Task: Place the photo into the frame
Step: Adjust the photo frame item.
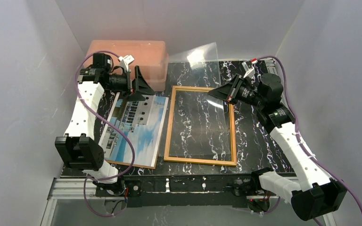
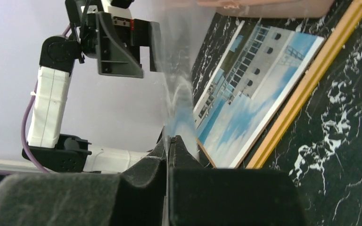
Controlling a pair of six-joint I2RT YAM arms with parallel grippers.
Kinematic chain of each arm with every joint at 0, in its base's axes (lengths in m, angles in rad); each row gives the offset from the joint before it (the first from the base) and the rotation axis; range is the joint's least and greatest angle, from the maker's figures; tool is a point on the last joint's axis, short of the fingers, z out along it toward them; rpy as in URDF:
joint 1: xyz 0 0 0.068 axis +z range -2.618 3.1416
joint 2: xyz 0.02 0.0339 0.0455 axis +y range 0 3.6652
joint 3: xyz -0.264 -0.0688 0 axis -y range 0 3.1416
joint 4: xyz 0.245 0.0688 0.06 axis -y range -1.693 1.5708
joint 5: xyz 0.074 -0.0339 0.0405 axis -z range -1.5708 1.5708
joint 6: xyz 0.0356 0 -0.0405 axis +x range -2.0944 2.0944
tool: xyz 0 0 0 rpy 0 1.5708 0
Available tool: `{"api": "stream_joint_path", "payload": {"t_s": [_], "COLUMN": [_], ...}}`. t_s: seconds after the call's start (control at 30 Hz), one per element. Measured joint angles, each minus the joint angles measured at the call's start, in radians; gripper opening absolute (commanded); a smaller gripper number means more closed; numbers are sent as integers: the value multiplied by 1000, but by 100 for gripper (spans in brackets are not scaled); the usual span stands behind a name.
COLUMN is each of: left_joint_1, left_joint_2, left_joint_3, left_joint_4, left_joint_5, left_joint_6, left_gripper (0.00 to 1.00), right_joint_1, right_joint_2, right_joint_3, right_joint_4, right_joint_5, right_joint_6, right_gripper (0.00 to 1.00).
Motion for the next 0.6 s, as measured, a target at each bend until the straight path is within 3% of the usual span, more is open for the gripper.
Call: {"api": "stream_joint_path", "payload": {"t_s": [0.27, 0.47, 0.6], "left_joint_1": [-34, -87, -148], "left_joint_2": [63, 62, 43], "left_joint_3": [-143, -217, -302], "left_joint_4": [-80, -54, 12], "left_joint_5": [-352, -474, -513], "left_joint_6": [155, 209, 213], "left_gripper": [96, 87, 86], "right_joint_1": [-6, -10, -19], "right_joint_2": [-71, -72, -61], "right_joint_3": [-133, -154, -150], "right_joint_4": [-116, -172, -202], "right_joint_5": [54, 84, 111], "right_joint_6": [-15, -30, -58], "right_gripper": [1, 1, 1]}}
